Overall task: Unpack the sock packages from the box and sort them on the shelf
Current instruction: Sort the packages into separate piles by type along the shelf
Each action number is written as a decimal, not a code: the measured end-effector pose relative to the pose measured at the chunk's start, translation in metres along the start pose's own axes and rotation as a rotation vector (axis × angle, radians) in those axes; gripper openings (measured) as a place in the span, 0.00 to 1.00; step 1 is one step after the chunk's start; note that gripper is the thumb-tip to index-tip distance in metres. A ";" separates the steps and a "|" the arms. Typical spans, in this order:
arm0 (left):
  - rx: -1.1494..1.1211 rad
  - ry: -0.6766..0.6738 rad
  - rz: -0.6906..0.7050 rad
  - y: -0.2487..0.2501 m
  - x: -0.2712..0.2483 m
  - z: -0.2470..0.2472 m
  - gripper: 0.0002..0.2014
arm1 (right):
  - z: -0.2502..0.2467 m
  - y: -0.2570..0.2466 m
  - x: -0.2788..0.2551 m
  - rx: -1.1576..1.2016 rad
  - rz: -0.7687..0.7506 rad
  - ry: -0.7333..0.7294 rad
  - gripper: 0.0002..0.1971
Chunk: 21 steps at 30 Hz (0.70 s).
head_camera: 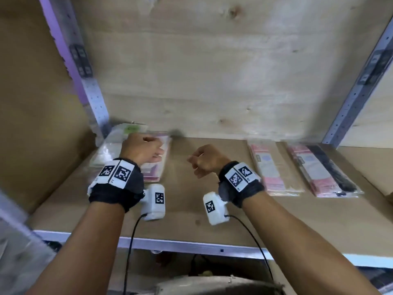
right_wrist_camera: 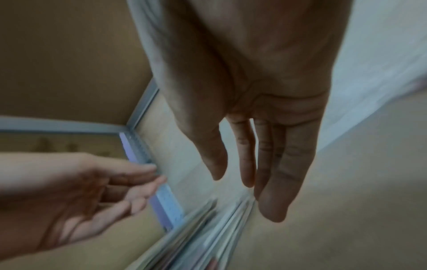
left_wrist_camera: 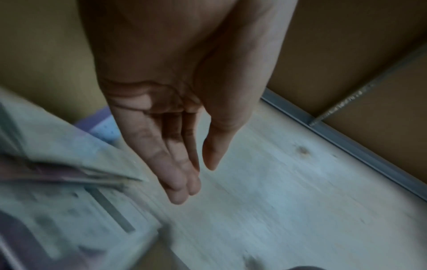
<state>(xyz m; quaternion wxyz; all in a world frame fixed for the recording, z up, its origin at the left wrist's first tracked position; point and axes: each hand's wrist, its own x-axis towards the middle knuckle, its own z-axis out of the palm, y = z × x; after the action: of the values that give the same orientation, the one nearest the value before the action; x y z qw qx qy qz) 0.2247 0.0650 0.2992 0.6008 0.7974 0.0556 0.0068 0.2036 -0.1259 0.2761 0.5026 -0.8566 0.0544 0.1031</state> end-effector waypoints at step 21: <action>-0.038 0.016 -0.051 -0.020 -0.004 -0.041 0.03 | 0.053 -0.021 0.037 -0.059 0.096 -0.041 0.12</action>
<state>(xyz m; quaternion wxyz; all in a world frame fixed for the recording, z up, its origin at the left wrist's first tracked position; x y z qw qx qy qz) 0.2155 0.1095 0.2915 0.6152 0.7843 0.0804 -0.0010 0.2370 -0.0693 0.2602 0.4726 -0.8652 0.0822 0.1462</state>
